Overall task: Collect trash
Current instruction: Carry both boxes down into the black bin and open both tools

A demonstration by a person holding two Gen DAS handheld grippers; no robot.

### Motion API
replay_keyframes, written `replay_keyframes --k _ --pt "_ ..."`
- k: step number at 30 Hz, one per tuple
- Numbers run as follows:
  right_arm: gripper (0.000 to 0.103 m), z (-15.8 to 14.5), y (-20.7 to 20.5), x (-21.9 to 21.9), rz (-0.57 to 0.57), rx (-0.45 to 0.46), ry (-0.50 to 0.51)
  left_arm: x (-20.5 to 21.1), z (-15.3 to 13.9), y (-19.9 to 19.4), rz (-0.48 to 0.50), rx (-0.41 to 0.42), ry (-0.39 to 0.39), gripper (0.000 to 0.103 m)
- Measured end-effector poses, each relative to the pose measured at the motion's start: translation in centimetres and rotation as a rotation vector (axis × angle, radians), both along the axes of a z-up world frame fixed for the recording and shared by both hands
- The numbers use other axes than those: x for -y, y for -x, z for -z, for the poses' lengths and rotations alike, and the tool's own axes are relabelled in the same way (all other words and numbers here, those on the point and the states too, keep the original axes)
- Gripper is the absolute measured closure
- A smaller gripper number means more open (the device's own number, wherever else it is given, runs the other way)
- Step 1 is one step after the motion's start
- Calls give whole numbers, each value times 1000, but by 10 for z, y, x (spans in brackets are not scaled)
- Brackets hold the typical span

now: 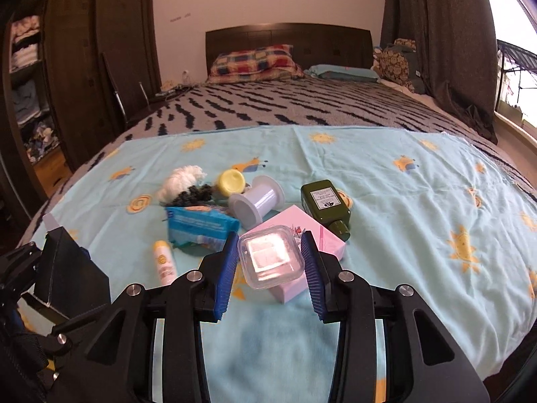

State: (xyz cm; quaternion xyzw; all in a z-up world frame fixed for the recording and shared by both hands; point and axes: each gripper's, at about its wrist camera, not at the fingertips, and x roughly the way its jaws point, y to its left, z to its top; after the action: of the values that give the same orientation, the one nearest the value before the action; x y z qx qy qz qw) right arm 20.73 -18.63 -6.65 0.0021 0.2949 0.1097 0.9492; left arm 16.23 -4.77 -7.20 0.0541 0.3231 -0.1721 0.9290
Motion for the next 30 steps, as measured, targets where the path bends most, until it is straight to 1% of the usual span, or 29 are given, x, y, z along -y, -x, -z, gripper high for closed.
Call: replay_keyframes --k 4,8,15,18,21,24,30 --pt "64 -8 33 -5 -18 32 7 -6 -7 27 -6 14 -5 35" --pt "64 -11 66 -7 -32 45 5 -11 -10 49 -18 6 8 35" --pt "64 -10 119 -11 -60 61 -4 -19 -8 94 -5 11 17 35" --pt "64 0 139 -13 -74 47 -10 -21 0 113 7 -3 16 35" --pt "64 12 153 -16 -80 24 -17 -25 12 125 11 -38 27 35" --pt "64 28 167 -18 -91 -14 -36 -28 28 134 -7 -71 21 35" --pt "64 68 184 -23 -96 -116 -52 -35 66 148 -25 -180 35 35"
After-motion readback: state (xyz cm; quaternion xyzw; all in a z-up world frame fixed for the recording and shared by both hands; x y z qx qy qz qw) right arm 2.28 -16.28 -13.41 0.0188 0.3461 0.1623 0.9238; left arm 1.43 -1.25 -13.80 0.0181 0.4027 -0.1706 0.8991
